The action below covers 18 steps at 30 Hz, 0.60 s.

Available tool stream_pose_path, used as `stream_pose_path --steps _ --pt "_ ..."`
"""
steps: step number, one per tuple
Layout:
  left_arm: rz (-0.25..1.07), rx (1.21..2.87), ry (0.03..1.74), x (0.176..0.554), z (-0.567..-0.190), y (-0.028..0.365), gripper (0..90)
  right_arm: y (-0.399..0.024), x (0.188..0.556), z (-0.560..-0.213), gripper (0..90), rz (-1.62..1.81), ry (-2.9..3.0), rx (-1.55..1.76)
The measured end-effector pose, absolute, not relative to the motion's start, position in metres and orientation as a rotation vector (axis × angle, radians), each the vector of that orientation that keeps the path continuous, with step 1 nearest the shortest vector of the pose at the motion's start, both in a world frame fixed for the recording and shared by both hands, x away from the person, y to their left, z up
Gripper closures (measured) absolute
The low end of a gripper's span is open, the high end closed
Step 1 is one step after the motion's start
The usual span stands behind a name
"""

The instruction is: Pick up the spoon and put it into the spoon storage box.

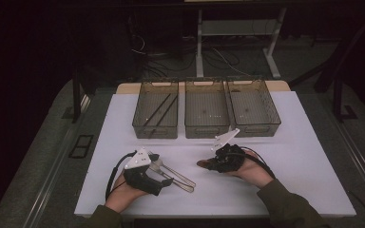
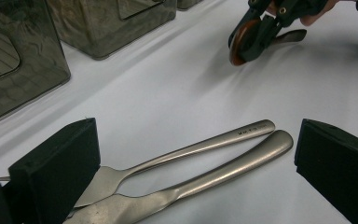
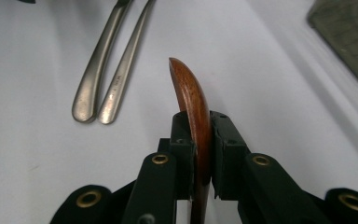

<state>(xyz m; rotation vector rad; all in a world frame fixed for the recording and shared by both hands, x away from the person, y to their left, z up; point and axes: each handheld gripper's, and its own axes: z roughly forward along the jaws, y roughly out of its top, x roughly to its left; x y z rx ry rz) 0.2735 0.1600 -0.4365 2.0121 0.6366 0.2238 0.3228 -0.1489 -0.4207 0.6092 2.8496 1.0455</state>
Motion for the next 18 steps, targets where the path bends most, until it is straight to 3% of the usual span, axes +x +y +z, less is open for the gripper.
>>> stream_pose_path --steps 18 --pt "0.229 2.016 0.634 0.273 -0.436 0.160 0.0 -0.168 0.339 -0.406 79.4 1.097 2.752 0.810"
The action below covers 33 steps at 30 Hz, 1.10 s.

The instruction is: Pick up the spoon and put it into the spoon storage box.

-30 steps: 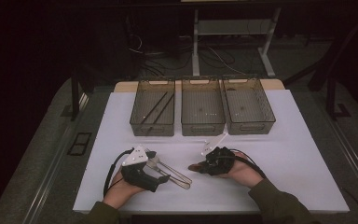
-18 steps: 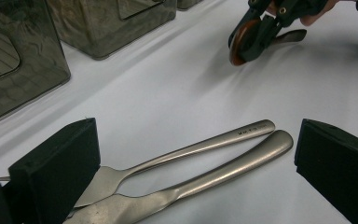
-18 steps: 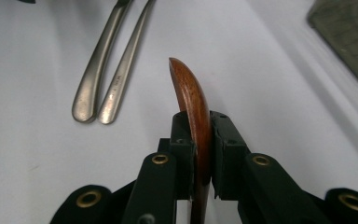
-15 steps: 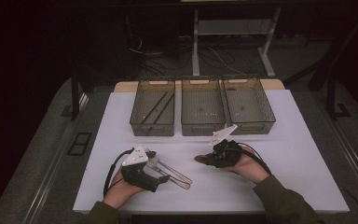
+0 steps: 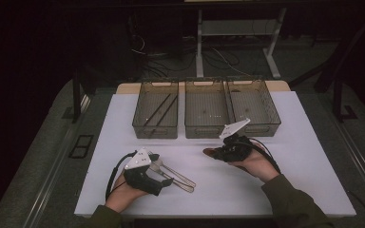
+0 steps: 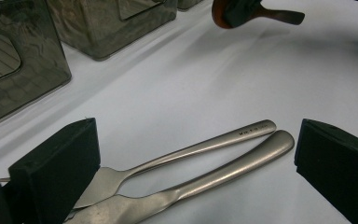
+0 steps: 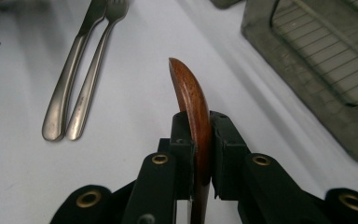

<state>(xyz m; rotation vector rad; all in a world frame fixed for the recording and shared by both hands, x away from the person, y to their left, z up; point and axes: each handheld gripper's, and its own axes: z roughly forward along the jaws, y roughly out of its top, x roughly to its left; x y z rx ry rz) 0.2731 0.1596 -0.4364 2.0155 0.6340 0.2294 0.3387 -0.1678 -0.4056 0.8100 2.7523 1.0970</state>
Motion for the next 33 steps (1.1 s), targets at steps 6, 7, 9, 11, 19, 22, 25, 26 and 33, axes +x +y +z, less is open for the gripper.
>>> stream_pose_path --steps 6,7,9,11,19,22,25,26,33 --pt "0.231 2.014 0.632 0.273 -0.436 0.159 0.0 -0.174 0.346 -0.396 79.4 1.152 2.700 0.841" --pt "0.231 2.014 0.631 0.273 -0.436 0.159 0.0 -0.175 0.347 -0.394 79.4 1.155 2.697 0.848" --pt "0.231 2.013 0.630 0.273 -0.436 0.159 0.0 -0.177 0.350 -0.390 79.4 1.171 2.676 0.858" --pt "0.231 2.013 0.628 0.273 -0.436 0.159 0.0 -0.177 0.352 -0.386 79.3 1.184 2.663 0.869" --pt "0.231 2.009 0.628 0.273 -0.435 0.159 0.0 -0.176 0.361 -0.373 79.3 1.203 2.621 0.895" --pt "0.227 2.008 0.628 0.273 -0.435 0.159 0.0 -0.174 0.366 -0.367 79.3 1.219 2.595 0.912" --pt "0.226 2.001 0.627 0.272 -0.435 0.159 0.0 -0.170 0.372 -0.360 79.3 1.210 2.583 0.926" --pt "0.226 2.001 0.627 0.272 -0.435 0.159 0.0 -0.168 0.376 -0.358 79.4 1.213 2.578 0.927" --pt "0.224 2.000 0.628 0.272 -0.434 0.159 0.0 -0.162 0.398 -0.344 79.3 1.213 2.524 0.966"
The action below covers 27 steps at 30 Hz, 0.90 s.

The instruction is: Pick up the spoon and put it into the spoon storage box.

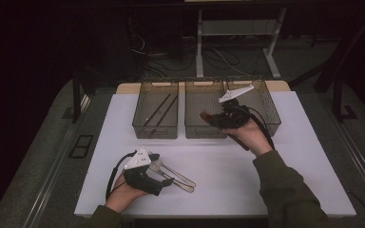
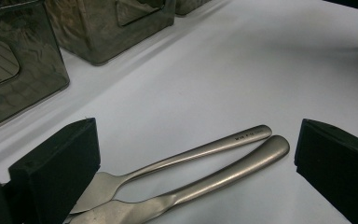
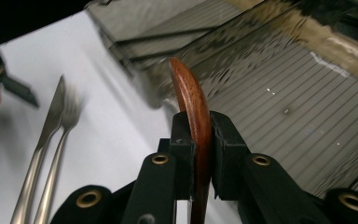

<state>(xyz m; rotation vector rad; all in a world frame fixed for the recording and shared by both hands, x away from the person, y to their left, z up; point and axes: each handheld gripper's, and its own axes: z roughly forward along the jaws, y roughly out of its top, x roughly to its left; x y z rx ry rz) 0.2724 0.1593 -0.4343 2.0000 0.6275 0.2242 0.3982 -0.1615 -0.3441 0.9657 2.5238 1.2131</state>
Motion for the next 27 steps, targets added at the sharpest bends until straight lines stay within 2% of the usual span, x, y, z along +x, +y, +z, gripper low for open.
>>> stream_pose_path --steps 14,27 --pt "0.223 1.998 0.617 0.271 -0.434 0.157 0.0 -0.148 0.450 -0.327 79.4 1.222 2.446 1.103" --pt "0.211 1.989 0.610 0.271 -0.433 0.157 0.0 -0.130 0.493 -0.333 79.4 1.164 2.408 1.148"
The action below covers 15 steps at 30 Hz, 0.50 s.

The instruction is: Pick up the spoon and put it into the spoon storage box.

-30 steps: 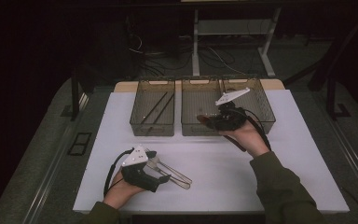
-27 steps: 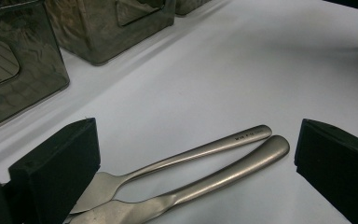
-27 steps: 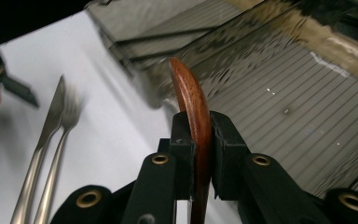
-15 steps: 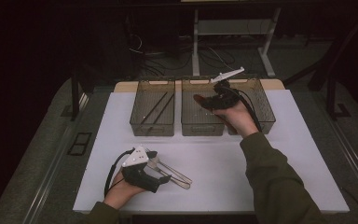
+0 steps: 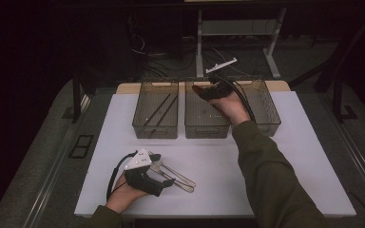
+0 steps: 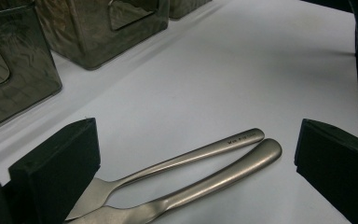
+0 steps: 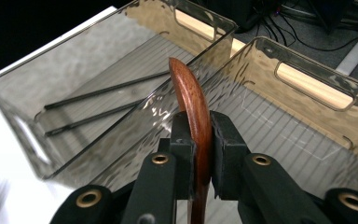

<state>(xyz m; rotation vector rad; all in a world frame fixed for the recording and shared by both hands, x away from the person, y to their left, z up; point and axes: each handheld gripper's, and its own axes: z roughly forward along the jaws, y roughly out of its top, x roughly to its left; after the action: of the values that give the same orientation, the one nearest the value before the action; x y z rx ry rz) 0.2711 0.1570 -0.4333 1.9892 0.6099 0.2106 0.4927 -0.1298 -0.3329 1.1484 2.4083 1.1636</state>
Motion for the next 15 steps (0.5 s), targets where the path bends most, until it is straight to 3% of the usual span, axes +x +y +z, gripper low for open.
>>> stream_pose_path --steps 15 --pt "0.202 1.982 0.600 0.271 -0.432 0.156 0.0 -0.116 0.516 -0.366 78.0 1.101 2.443 1.196"
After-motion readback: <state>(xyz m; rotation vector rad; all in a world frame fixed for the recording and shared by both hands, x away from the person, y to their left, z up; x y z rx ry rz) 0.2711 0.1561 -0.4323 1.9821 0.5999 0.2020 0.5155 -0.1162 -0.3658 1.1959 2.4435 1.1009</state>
